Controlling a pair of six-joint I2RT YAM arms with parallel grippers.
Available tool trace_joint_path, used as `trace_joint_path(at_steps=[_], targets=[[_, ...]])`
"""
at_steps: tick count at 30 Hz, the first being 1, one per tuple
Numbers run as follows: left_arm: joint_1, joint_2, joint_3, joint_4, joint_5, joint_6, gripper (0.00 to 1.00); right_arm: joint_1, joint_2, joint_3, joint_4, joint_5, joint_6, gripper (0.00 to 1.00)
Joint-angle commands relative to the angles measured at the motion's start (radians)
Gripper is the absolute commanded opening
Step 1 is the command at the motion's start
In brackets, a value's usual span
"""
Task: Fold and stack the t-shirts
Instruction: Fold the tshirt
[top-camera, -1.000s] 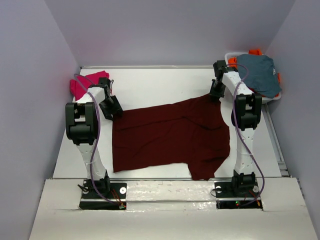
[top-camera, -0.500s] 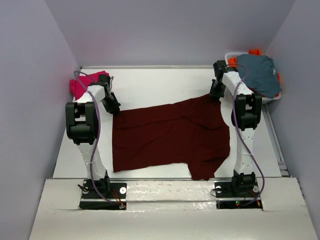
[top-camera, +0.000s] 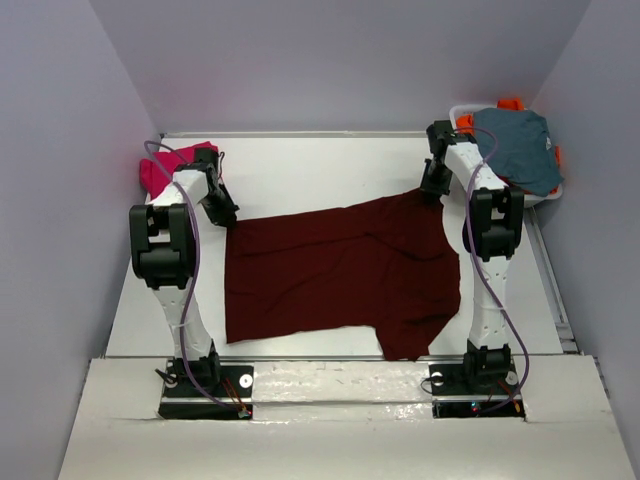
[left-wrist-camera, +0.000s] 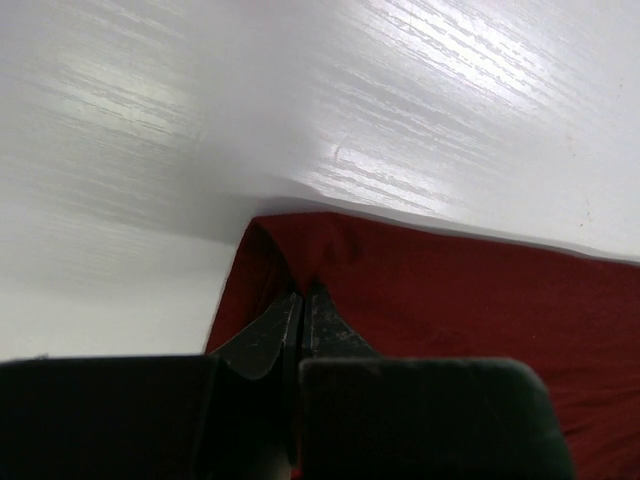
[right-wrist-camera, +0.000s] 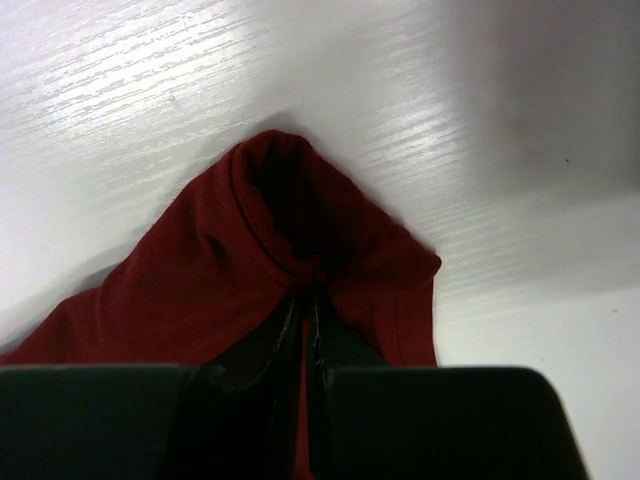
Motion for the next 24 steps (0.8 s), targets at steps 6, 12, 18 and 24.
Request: trace_joint_path(at_steps=[6,12,18,24], targets=[[0.026,-0.012,0.018,-0.015,-0.026,-0.004,0.06,-0.034,-0.029,0.06,-0.042,0.041,0.003,0.07],[0.026,-0.014,0.015,-0.012,-0.027,-0.004,0.06,-0.044,-0.038,0.065,-0.048,0.025,-0.005,0.07],[0.037,-0.02,0.009,-0.01,-0.03,-0.005,0.06,-0.053,-0.041,0.056,-0.057,0.033,-0.005,0.07],[0.046,-0.024,0.003,-0.006,-0.029,-0.005,0.06,-0.062,-0.049,0.05,-0.063,0.053,0.0,0.07]])
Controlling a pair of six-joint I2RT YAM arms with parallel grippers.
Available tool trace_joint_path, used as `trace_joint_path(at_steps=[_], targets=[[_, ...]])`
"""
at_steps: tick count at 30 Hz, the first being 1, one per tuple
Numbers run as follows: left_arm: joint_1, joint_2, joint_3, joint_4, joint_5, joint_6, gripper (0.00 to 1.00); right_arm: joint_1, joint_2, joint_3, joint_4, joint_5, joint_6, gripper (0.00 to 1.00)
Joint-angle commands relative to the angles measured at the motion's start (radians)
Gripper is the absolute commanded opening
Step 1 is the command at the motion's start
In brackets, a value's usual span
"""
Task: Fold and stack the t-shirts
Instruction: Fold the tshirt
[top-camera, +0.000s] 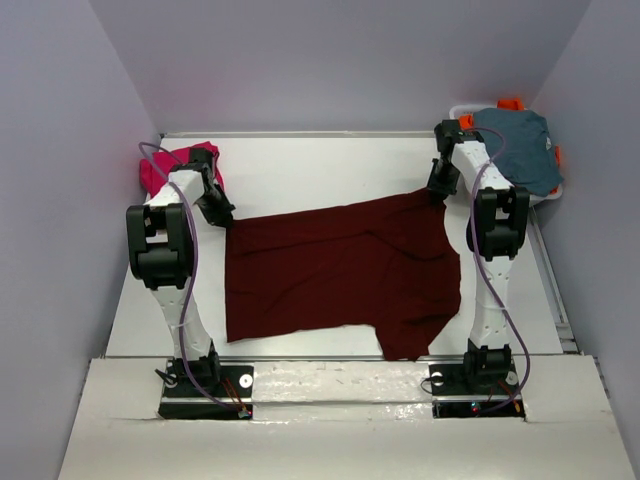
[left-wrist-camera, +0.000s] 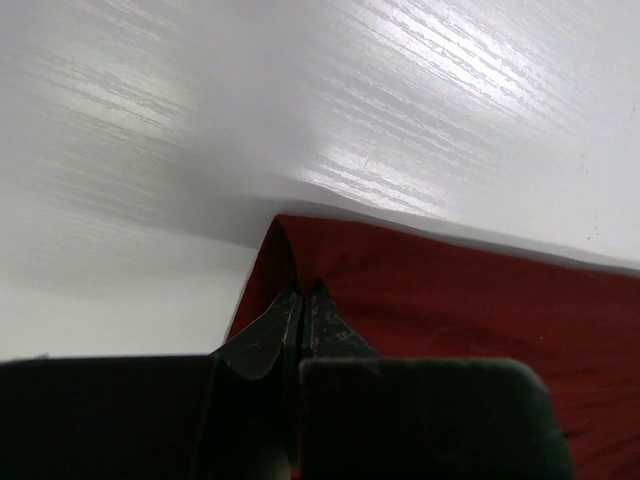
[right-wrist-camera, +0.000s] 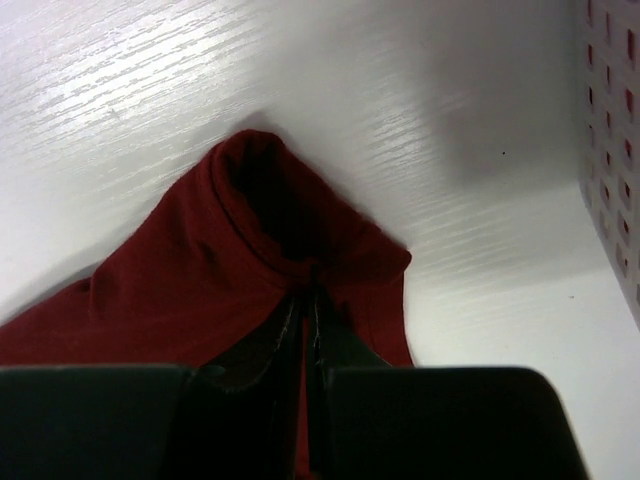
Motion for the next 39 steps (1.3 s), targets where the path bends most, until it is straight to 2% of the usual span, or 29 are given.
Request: trace_joint_path(at_steps=[1,20,24,26,27,30,32,35,36,39], targets=[[0.018,-0.024,0.003,-0.006,-0.028,0.0,0.06,-0.028,-0.05,0.03,-0.019,0.042,-0.005,0.07],[0.027,-0.037,-0.009,0.0,-0.022,0.0,0.06,-0.037,-0.06,0.014,-0.025,0.052,0.0,0.07],[0.027,-0.035,-0.011,0.0,-0.013,0.001,0.06,-0.037,-0.066,0.01,-0.022,0.047,-0.008,0.1],[0.027,-0.034,-0.009,-0.002,0.001,0.005,0.06,-0.037,-0.07,0.007,-0.018,0.024,-0.016,0.2],[0.027,-0.032,-0.009,0.001,0.006,0.006,0.06,-0.037,-0.073,0.007,-0.015,0.018,-0.017,0.33],[0.027,-0.035,-0.008,0.005,0.02,0.006,0.06,-0.037,-0.087,0.004,-0.009,0.004,-0.02,0.56],[0.027,-0.043,-0.006,0.005,0.024,0.008,0.1,-0.037,-0.096,0.002,-0.004,0.002,-0.023,0.62],[0.027,-0.058,-0.002,0.003,0.021,0.009,0.29,-0.037,-0.11,0.007,-0.004,-0.001,-0.023,0.65],[0.027,-0.064,0.002,0.003,0.017,0.009,0.39,-0.037,-0.113,0.01,-0.001,-0.004,-0.023,0.65],[0.027,-0.075,0.006,-0.002,-0.002,0.011,0.52,-0.037,-0.116,0.016,-0.004,-0.014,-0.022,0.65]])
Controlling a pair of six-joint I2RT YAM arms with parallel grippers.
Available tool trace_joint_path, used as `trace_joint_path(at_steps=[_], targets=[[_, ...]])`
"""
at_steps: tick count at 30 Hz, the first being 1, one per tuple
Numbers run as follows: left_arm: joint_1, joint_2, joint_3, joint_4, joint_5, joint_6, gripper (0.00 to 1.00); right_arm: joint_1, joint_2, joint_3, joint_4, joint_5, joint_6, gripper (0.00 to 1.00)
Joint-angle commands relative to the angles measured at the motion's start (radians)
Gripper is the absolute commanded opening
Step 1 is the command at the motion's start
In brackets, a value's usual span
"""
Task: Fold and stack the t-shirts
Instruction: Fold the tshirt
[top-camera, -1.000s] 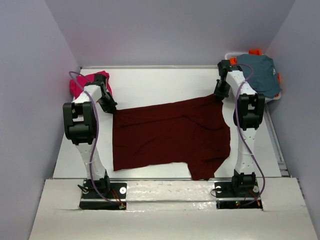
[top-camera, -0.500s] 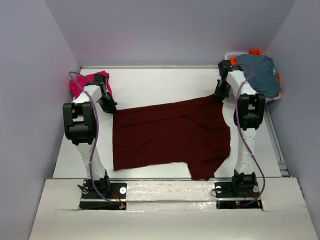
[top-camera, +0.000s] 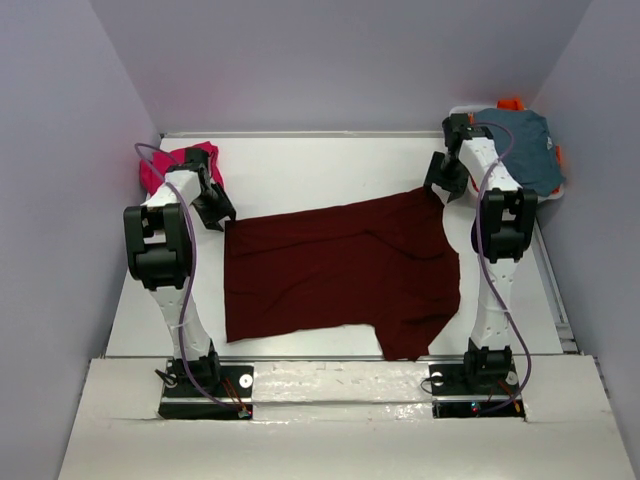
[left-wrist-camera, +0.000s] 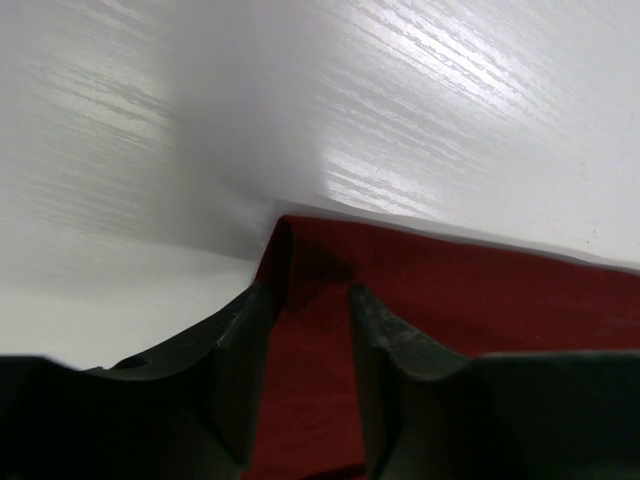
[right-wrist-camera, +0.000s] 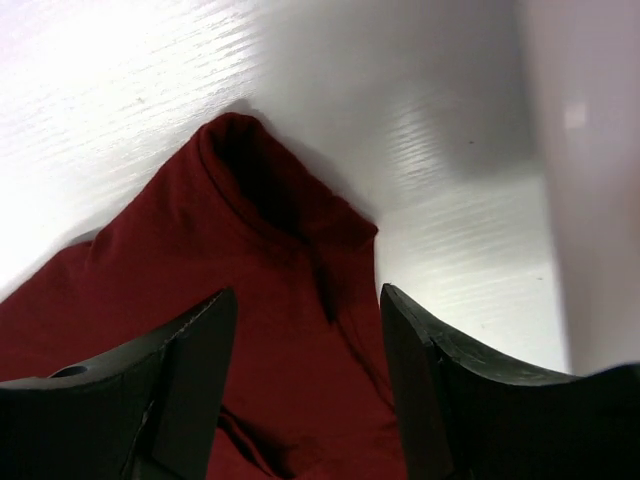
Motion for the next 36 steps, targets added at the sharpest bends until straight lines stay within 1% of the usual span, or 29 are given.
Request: trace_joint_path(at_steps=[1,6,11,18,21,25,29,32,33,36], targets=[[0.006,-0.074,0.015,-0.01,-0.026,0.009,0.52,-0.022,-0.075,0.019,0.007,0.017,0.003,0.65],[-0.003,-0.089,0.033,-0.03,-0.058,0.008,0.53,-0.022,-0.077,0.02,-0.002,0.002,0.009,0.66],[-0.013,-0.124,0.096,-0.07,-0.089,0.014,0.53,-0.022,-0.097,0.019,-0.012,-0.043,0.02,0.66],[-0.075,-0.132,0.159,-0.115,-0.083,0.02,0.53,0.016,-0.117,-0.01,-0.019,-0.076,0.025,0.65],[-0.109,-0.132,0.15,-0.115,-0.046,0.015,0.52,0.029,-0.127,-0.03,-0.013,-0.082,0.028,0.65],[-0.17,-0.133,0.104,-0.096,-0.006,0.0,0.52,0.05,-0.138,-0.07,-0.006,-0.093,0.035,0.65],[-0.206,-0.135,0.056,-0.08,0.02,-0.015,0.51,0.061,-0.147,-0.115,0.008,-0.098,0.042,0.64],[-0.215,-0.135,0.024,-0.069,0.025,-0.026,0.51,0.07,-0.149,-0.138,0.017,-0.098,0.046,0.64],[-0.215,-0.135,0.012,-0.064,0.028,-0.028,0.5,0.07,-0.146,-0.141,0.019,-0.125,0.046,0.64],[-0.215,-0.118,0.001,-0.058,0.034,-0.034,0.5,0.07,-0.127,-0.13,0.017,-0.132,0.046,0.63]])
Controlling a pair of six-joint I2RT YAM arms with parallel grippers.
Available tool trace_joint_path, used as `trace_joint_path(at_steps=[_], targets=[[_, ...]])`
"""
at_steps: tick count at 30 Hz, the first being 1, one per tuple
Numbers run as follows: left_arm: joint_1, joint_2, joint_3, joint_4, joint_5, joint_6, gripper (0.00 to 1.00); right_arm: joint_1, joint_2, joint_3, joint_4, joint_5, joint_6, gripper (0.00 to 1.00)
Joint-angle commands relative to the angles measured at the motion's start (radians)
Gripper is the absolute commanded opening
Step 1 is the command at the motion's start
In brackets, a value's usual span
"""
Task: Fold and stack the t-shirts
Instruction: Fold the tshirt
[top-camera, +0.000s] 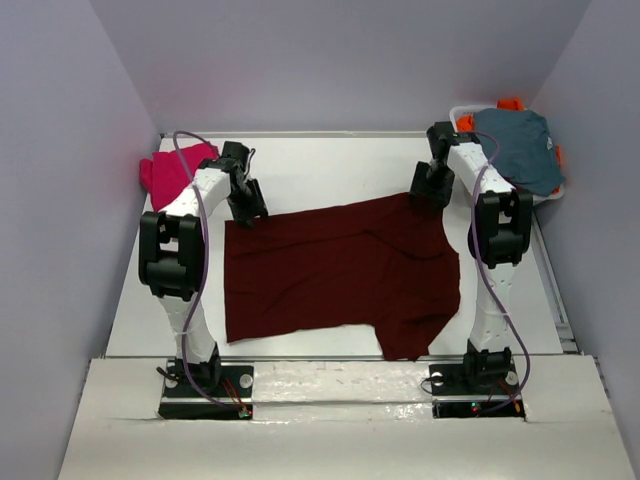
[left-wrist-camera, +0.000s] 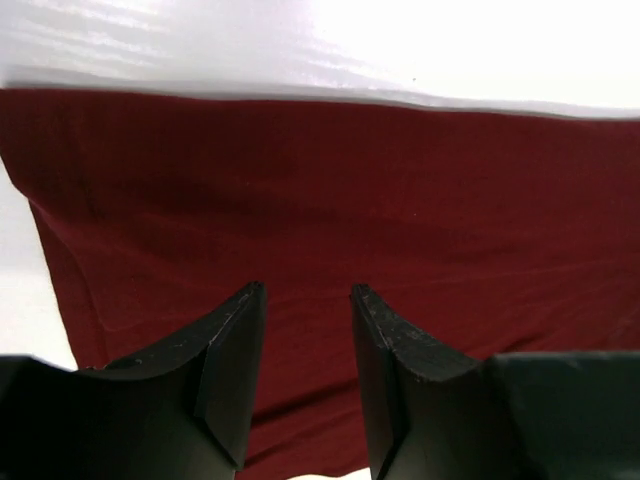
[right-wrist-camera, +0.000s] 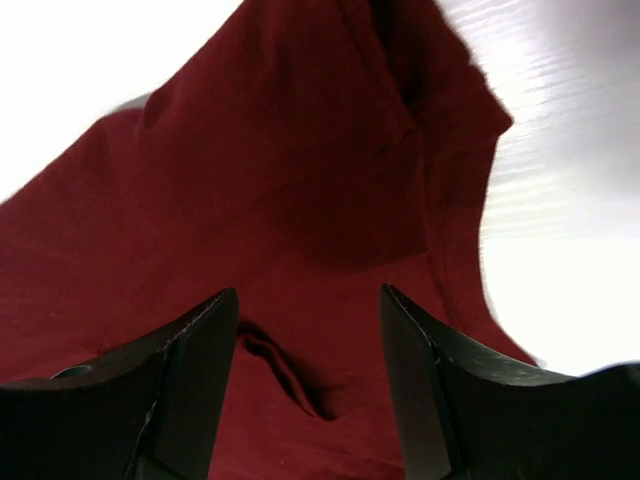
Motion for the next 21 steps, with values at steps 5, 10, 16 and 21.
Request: trace_joint_path(at_steps=[5,10,16,21], targets=[[0.007,0.017,-0.008,0.012,0.017,-0.014,0.49,0.005,0.017,0.074,-0.007,-0.033,0.007,0.63],[0.007,0.08,0.033,0.009,0.011,-0.014,0.49,0.005,0.099,0.178,-0.047,-0.037,-0.011,0.62],[0.007,0.15,0.067,0.014,0.006,-0.015,0.48,0.005,0.194,0.292,-0.104,-0.047,-0.025,0.62],[0.007,0.204,0.108,0.009,0.006,-0.017,0.48,0.005,0.224,0.315,-0.105,-0.056,-0.03,0.62]])
